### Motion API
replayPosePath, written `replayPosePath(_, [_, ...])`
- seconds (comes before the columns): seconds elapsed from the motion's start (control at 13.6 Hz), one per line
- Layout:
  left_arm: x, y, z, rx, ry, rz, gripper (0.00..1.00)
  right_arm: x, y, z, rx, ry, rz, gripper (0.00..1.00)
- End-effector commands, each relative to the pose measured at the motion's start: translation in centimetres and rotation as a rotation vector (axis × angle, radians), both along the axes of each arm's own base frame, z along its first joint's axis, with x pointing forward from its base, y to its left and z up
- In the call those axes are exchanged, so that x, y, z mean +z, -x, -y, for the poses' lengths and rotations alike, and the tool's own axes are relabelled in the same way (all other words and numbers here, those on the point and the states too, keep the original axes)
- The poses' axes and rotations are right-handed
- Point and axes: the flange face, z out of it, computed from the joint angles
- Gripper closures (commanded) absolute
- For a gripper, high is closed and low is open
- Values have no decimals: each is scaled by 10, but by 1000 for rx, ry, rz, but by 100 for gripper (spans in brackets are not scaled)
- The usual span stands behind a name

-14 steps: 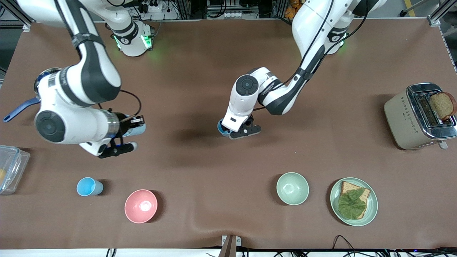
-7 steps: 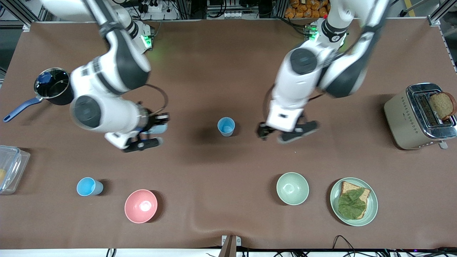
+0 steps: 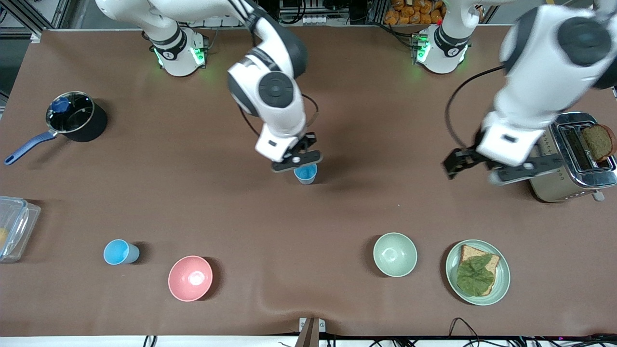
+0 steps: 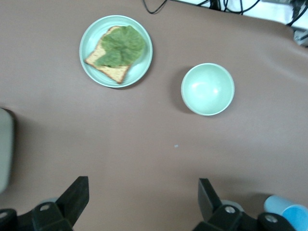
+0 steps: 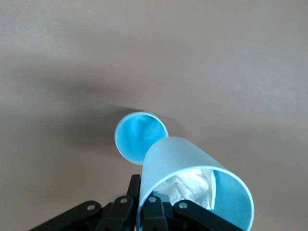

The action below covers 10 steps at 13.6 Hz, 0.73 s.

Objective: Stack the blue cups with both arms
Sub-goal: 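Lower the right cup into the center cup while the left gripper withdraws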

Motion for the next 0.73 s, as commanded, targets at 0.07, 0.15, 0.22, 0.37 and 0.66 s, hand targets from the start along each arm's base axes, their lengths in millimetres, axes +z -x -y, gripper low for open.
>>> replayPosePath(0.07, [17,19,-48,-95,-27,-67,0,-29,-10,-16,114,28,106,100])
replayPosePath(0.15, [22,23,-57,-97,-32,-75,0,-31,-9,-17,116,31,102,100])
replayPosePath(0.22, [24,26,-60,-111,-37,-83,0,-33,-8,-18,115,31,98,100])
replayPosePath(0.37, [32,32,-74,-155,-45,-75,0,-37,-7,-19,109,33,94,100])
replayPosePath(0.66, [48,49,-93,-122,-18,-86,0,-44,4,-29,73,30,80,100])
